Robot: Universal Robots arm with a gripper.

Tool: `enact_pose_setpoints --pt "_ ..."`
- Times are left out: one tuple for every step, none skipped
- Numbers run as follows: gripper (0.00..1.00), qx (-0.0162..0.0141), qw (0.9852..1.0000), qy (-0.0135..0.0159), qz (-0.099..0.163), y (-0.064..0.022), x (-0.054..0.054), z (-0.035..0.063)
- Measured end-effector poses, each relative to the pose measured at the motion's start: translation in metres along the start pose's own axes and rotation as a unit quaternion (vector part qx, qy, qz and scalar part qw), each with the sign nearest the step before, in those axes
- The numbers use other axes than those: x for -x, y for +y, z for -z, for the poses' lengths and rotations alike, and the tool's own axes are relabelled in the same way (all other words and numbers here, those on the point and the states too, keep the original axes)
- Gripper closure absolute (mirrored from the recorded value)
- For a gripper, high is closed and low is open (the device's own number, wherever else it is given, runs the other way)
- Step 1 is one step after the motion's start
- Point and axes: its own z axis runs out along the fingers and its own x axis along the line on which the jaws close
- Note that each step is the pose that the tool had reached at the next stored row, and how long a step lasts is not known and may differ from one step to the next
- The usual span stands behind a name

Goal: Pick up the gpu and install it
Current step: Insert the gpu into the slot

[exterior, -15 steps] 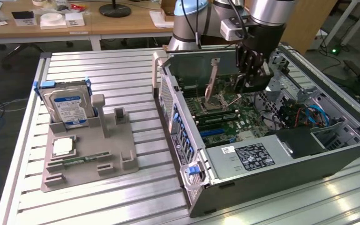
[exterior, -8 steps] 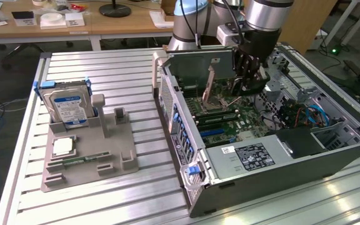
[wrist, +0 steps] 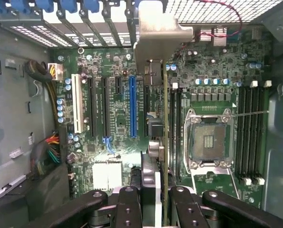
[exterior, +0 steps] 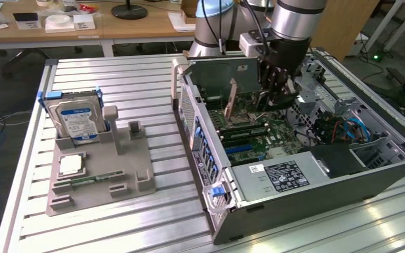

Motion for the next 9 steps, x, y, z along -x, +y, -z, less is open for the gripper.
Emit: enact_pose_setpoints --pt "0.72 0.0000 1.0000 -0.0001 0.000 0.0000 -0.0012 -0.0010" --pt "0.72 0.0000 1.0000 -0.0001 0.000 0.0000 -0.0022 -0.0020" --pt "0.72 -0.0001 1.0000 -0.0002 0.000 0.0003 -0.0029 -0.0034" --pt "0.72 -0.0001 1.0000 -0.0001 0.000 0.0012 -0.0032 -0.0046" --pt "0.72 0.0000 1.0000 0.0000 0.000 0.0025 -0.0034 -0.0058" --pt "0.72 0.0000 1.0000 -0.0001 0.000 0.0039 -0.0035 -0.0072" --pt "0.72 0.0001 1.0000 -0.0001 0.000 0.0052 -0.0037 -0.0082" --pt "0.72 0.0002 1.0000 0.0000 0.000 0.0057 -0.0045 -0.0090" --pt "0.72 0.0001 1.0000 0.0000 0.000 0.0057 -0.0061 -0.0096"
